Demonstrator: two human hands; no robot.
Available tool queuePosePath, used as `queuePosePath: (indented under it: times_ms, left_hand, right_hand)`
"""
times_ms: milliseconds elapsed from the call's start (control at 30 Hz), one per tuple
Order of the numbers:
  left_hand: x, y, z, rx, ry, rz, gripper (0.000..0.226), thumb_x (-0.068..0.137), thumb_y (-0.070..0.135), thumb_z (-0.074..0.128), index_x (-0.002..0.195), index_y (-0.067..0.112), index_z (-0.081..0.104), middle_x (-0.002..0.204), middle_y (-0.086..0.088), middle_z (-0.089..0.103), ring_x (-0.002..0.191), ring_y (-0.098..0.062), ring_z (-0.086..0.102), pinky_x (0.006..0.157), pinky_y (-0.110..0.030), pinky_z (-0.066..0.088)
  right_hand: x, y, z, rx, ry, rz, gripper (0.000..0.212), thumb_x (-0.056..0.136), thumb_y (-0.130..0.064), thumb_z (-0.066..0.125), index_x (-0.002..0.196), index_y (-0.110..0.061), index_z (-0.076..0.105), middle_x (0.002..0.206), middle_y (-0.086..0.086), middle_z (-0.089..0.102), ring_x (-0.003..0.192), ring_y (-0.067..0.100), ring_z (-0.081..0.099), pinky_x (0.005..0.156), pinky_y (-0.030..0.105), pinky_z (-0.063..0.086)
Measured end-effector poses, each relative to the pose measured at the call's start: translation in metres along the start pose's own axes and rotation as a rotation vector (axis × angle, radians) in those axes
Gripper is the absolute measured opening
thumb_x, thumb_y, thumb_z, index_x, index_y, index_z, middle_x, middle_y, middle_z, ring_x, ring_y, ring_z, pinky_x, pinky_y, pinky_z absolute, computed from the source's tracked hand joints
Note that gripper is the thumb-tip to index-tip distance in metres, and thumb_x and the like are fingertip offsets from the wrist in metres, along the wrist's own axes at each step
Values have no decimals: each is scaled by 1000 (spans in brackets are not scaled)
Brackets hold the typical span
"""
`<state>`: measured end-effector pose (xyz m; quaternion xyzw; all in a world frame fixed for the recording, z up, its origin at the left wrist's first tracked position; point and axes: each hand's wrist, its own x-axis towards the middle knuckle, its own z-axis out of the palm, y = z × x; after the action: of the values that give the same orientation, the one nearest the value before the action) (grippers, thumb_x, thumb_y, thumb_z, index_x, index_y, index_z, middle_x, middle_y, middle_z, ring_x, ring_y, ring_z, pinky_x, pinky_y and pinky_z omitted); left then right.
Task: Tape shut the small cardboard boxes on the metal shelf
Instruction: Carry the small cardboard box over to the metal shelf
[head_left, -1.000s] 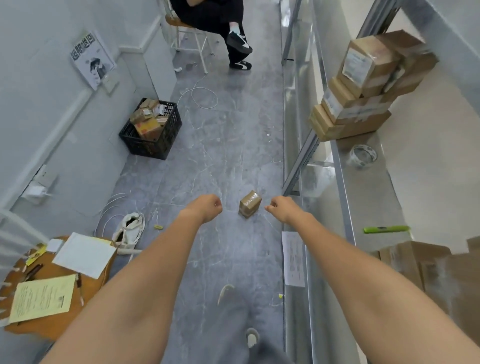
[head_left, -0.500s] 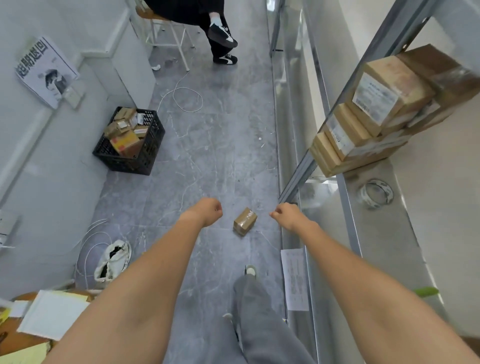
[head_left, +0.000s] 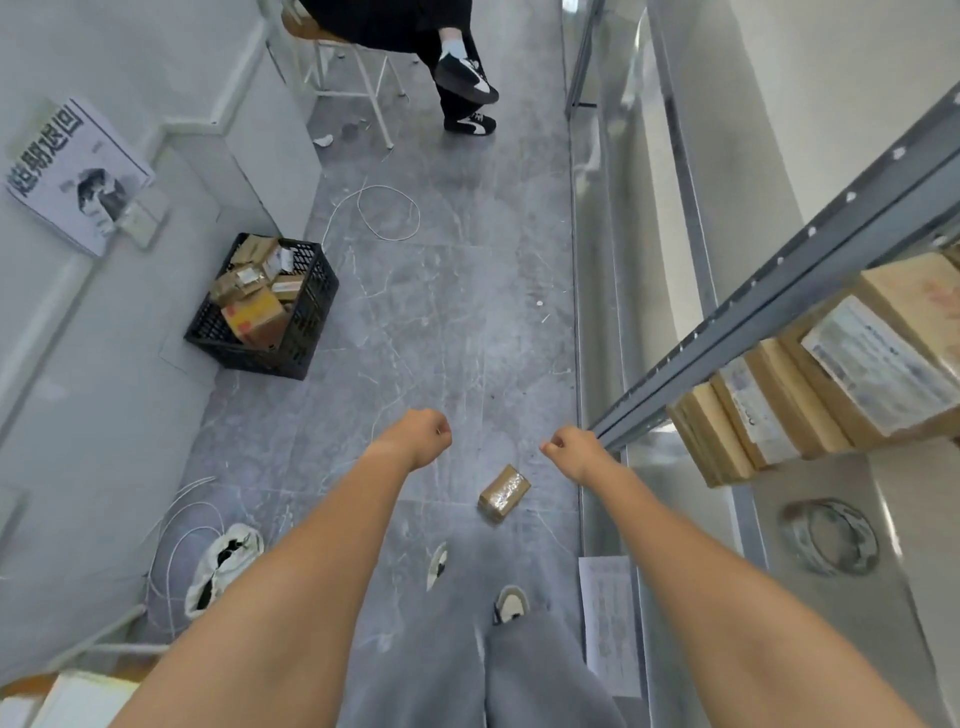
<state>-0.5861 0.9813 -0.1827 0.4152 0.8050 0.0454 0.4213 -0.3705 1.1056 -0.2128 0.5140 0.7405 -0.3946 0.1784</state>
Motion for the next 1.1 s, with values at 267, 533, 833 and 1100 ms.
queuePosePath:
  times_ms: [267, 533, 833, 1100]
  left_hand:
    - [100, -28, 26, -137, -85, -72, 22, 97, 15, 47, 110, 5, 62, 113, -16, 63, 105, -32, 58, 88, -35, 45]
    - [226, -104, 143, -382, -101, -376, 44, 100, 24, 50, 138, 3, 42, 130, -20, 54, 116, -31, 54, 89, -29, 41]
    - [378, -160, 335, -827, -132, -697, 39, 102, 25, 46, 130, -1, 49, 124, -22, 54, 110, -34, 54, 85, -39, 45]
    - [457, -185, 471, -1271, -222, -858, 51, 106, 35, 32, 132, -3, 52, 127, -24, 59, 106, -31, 58, 78, -38, 51]
  right_hand:
    - [88, 19, 35, 91, 44, 119, 44, 99, -31, 50, 136, -8, 47, 135, 14, 51, 120, 28, 52, 93, 34, 42]
    - [217, 93, 126, 195, 48, 238, 46, 100, -27, 50, 138, -4, 42, 140, 18, 43, 126, 32, 47, 103, 36, 38]
    - [385, 199, 289, 280, 27, 334, 50, 102, -31, 44, 147, -11, 34, 150, 11, 35, 135, 28, 40, 109, 30, 33]
    - [474, 244, 391, 540, 80, 539, 93, 69, -82, 55, 140, -22, 42, 138, 3, 41, 124, 26, 49, 102, 44, 41]
